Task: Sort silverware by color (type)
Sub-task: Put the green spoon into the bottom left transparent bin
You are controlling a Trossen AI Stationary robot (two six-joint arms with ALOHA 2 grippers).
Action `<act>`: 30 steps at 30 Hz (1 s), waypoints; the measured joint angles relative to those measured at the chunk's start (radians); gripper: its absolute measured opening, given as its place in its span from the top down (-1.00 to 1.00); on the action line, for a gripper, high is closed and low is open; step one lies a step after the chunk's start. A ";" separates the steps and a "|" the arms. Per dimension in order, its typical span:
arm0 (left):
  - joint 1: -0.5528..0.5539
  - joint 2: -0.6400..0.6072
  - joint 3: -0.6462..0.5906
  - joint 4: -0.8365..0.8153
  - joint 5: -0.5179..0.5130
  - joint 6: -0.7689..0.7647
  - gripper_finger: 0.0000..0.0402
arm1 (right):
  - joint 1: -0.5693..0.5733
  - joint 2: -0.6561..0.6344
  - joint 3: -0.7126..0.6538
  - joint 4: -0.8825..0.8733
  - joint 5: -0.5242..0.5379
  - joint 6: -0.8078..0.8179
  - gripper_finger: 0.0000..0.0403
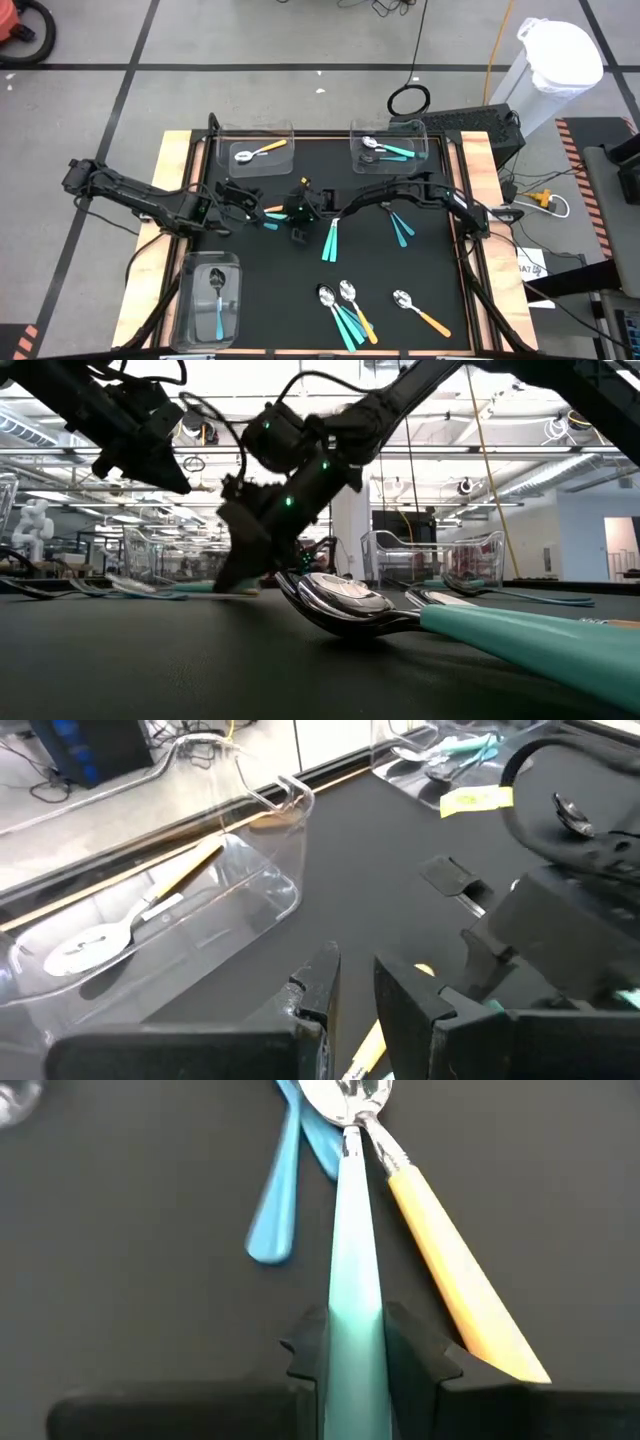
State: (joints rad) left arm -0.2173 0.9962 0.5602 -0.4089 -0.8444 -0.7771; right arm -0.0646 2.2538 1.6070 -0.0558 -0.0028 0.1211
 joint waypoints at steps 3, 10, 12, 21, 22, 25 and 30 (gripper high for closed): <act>0.000 -0.016 0.005 0.003 -0.011 0.000 0.69 | 0.000 -0.040 0.000 -0.003 0.001 -0.005 0.71; 0.000 -0.072 0.005 -0.003 -0.026 0.028 0.63 | -0.001 -0.107 0.002 -0.064 0.009 -0.036 0.72; 0.000 -0.096 0.005 -0.004 -0.025 0.047 0.58 | 0.000 -0.119 0.001 -0.102 0.062 -0.040 0.72; -0.001 -0.174 0.005 -0.032 0.018 0.050 0.27 | 0.003 -0.123 0.002 -0.136 0.130 -0.051 0.72; -0.001 -0.176 0.005 -0.033 0.022 0.050 0.24 | 0.005 -0.124 0.002 -0.129 0.130 -0.051 0.72; -0.001 -0.176 0.005 -0.037 0.024 0.050 0.19 | 0.007 -0.124 0.002 -0.100 0.129 -0.049 0.71; -0.001 -0.176 0.005 -0.038 0.029 0.046 0.17 | 0.007 -0.131 0.002 -0.048 0.143 -0.007 0.71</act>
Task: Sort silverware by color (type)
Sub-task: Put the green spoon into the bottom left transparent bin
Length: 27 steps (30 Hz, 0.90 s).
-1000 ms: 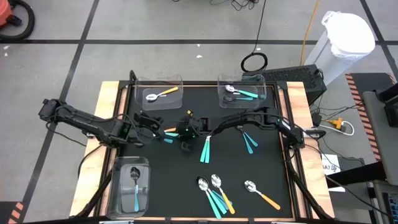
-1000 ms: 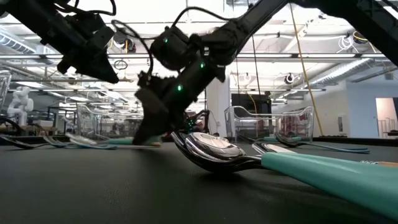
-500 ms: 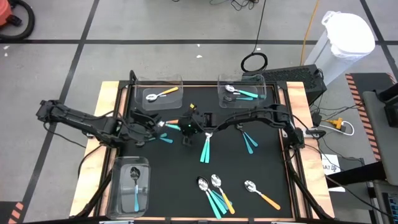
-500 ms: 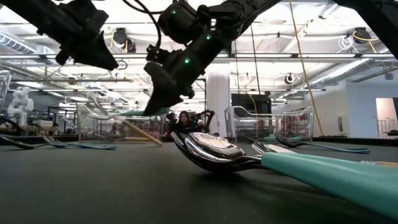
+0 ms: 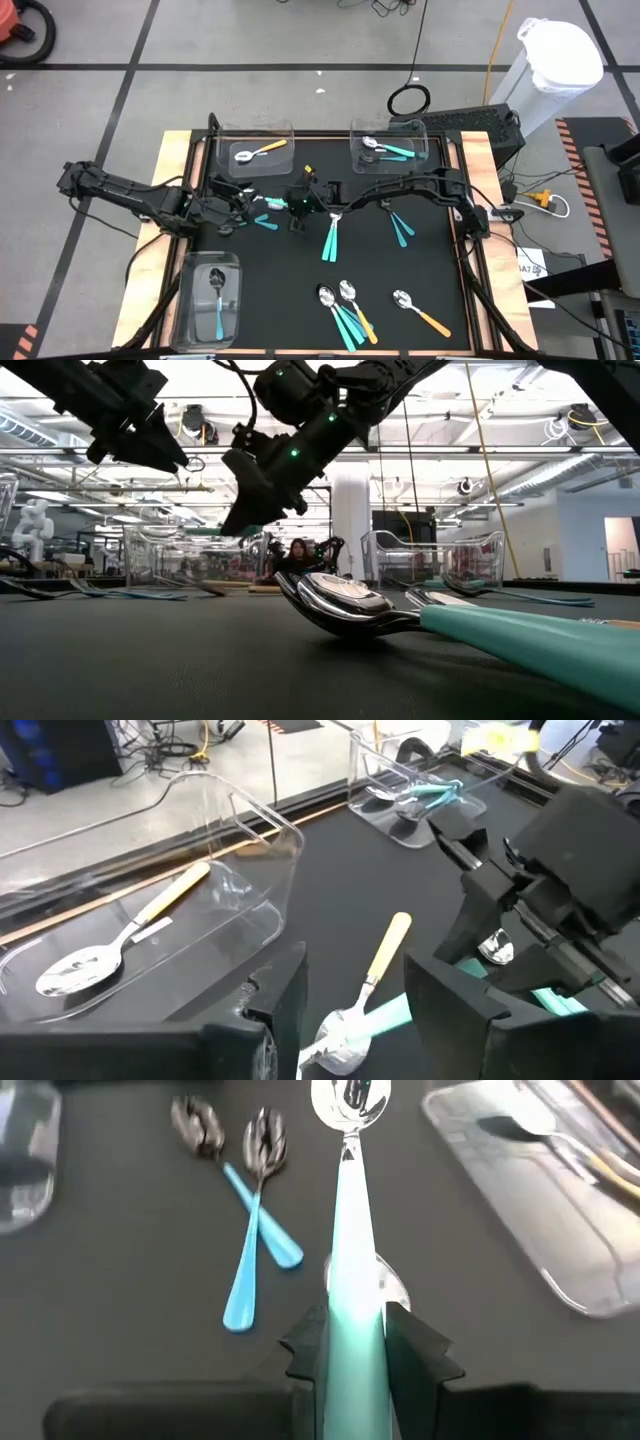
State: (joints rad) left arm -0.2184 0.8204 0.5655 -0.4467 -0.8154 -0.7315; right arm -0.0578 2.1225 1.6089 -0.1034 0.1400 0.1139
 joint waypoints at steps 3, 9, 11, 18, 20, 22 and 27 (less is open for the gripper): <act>0.000 0.001 0.000 -0.008 -0.001 -0.029 0.17 | -0.004 -0.004 0.000 0.044 0.090 0.057 0.71; 0.000 0.023 0.000 -0.023 -0.043 -0.063 0.17 | -0.010 -0.018 0.000 0.112 0.206 0.109 0.71; 0.000 0.028 0.000 -0.053 -0.049 -0.097 0.17 | -0.007 -0.026 -0.013 0.134 0.204 0.110 0.71; -0.028 0.032 -0.055 -0.049 -0.109 -0.198 0.17 | -0.007 -0.094 -0.264 0.419 0.197 0.105 0.71; -0.033 0.032 -0.094 0.035 -0.124 -0.191 0.17 | -0.001 -0.119 -0.363 0.577 0.187 0.140 0.71; -0.034 0.034 -0.139 0.159 -0.127 -0.134 0.17 | 0.002 -0.129 -0.451 0.776 0.139 0.149 0.71; -0.032 0.038 -0.255 0.560 -0.129 0.096 0.17 | 0.009 -0.133 -0.594 1.164 0.036 0.181 0.71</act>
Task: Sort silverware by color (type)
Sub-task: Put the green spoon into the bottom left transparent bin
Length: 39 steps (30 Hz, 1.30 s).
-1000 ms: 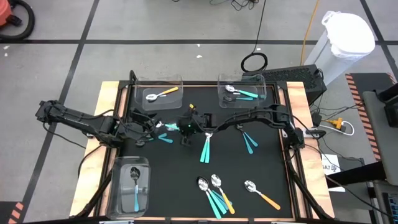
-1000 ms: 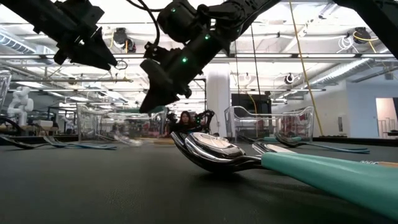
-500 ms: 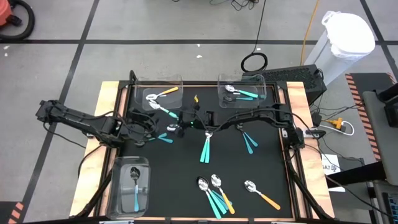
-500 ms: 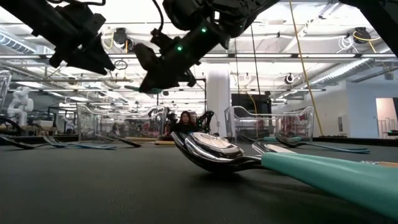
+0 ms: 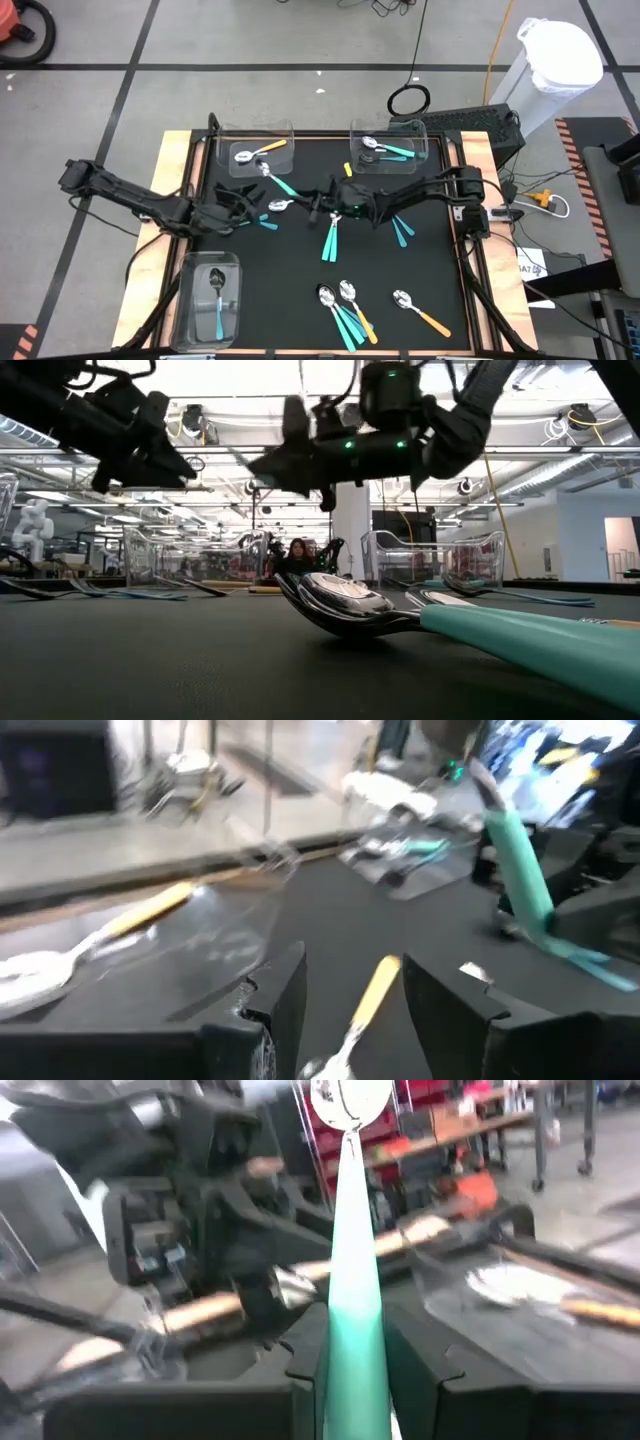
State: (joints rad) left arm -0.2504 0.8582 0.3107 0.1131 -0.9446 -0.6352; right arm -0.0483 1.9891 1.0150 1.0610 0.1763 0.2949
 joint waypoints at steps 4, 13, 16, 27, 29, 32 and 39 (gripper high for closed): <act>0.002 0.002 -0.058 0.297 0.069 0.201 0.17 | 0.014 0.003 -0.013 0.019 -0.020 -0.045 0.71; 0.003 0.002 -0.072 0.571 0.254 0.392 0.17 | 0.052 0.002 -0.014 0.075 -0.012 -0.198 0.71; 0.002 0.002 -0.072 0.589 0.259 0.409 0.17 | 0.059 0.002 -0.013 0.063 0.034 -0.236 0.71; 0.049 0.006 -0.072 0.625 0.262 0.413 0.48 | 0.070 0.002 -0.013 0.056 0.038 -0.344 0.71; 0.056 0.008 -0.072 0.626 0.263 0.413 0.61 | 0.070 0.002 -0.013 0.056 0.044 -0.341 0.71; 0.061 0.009 -0.072 0.629 0.264 0.410 0.81 | 0.069 0.002 -0.012 0.056 0.045 -0.342 0.70; 0.060 0.003 -0.035 0.559 0.290 0.491 0.98 | 0.068 -0.008 -0.012 0.029 0.033 -0.225 0.41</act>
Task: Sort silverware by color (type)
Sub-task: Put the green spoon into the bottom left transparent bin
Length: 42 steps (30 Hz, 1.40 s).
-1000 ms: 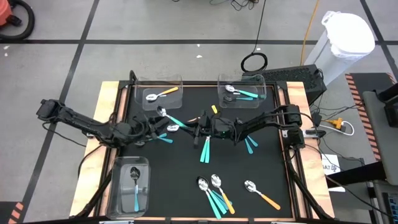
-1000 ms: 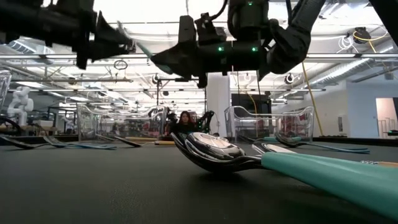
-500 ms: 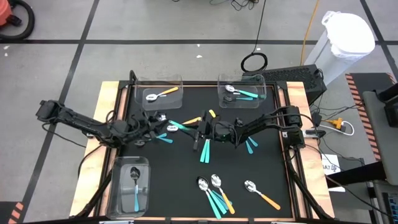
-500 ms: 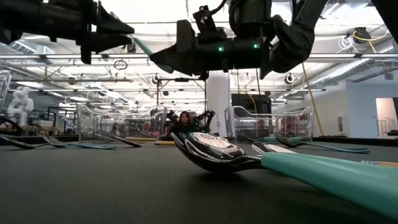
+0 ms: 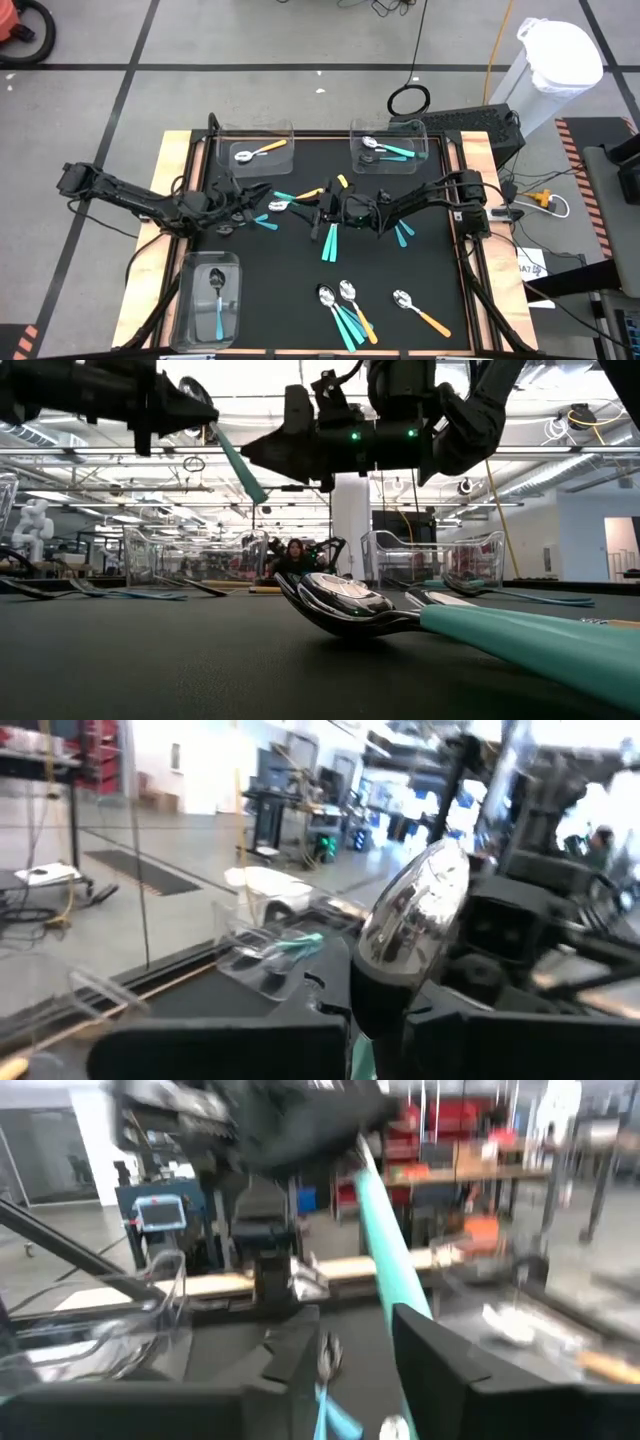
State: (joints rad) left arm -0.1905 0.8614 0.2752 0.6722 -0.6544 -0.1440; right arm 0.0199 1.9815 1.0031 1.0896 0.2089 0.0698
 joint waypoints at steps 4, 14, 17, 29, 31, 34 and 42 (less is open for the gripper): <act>0.001 -0.041 0.128 -0.342 0.022 0.010 0.99 | -0.008 -0.066 0.000 -0.212 0.001 0.135 0.21; -0.006 -0.039 0.697 -1.580 0.311 -0.583 0.99 | -0.026 -0.223 0.000 -0.721 0.045 0.256 0.16; -0.018 -0.042 0.779 -1.710 0.483 -0.755 1.00 | -0.025 -0.240 0.000 -0.775 0.089 0.259 0.19; -0.397 0.004 0.607 -1.727 0.603 -1.449 1.00 | -0.039 -0.245 0.000 -0.870 0.105 0.260 0.28; -0.486 0.028 0.550 -1.620 0.623 -1.557 1.00 | -0.040 -0.245 0.000 -0.899 0.107 0.258 0.31; -0.602 0.081 0.498 -1.493 0.629 -1.705 1.00 | -0.046 -0.245 0.000 -0.920 0.108 0.246 0.35; -0.765 0.259 0.495 -1.496 0.619 -1.946 0.97 | -0.063 -0.245 0.000 -0.904 0.105 0.254 0.42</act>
State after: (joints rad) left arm -0.9558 1.1201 0.7704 -0.8234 -0.0353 -2.0903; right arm -0.0429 1.7367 1.0027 0.1857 0.3141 0.3238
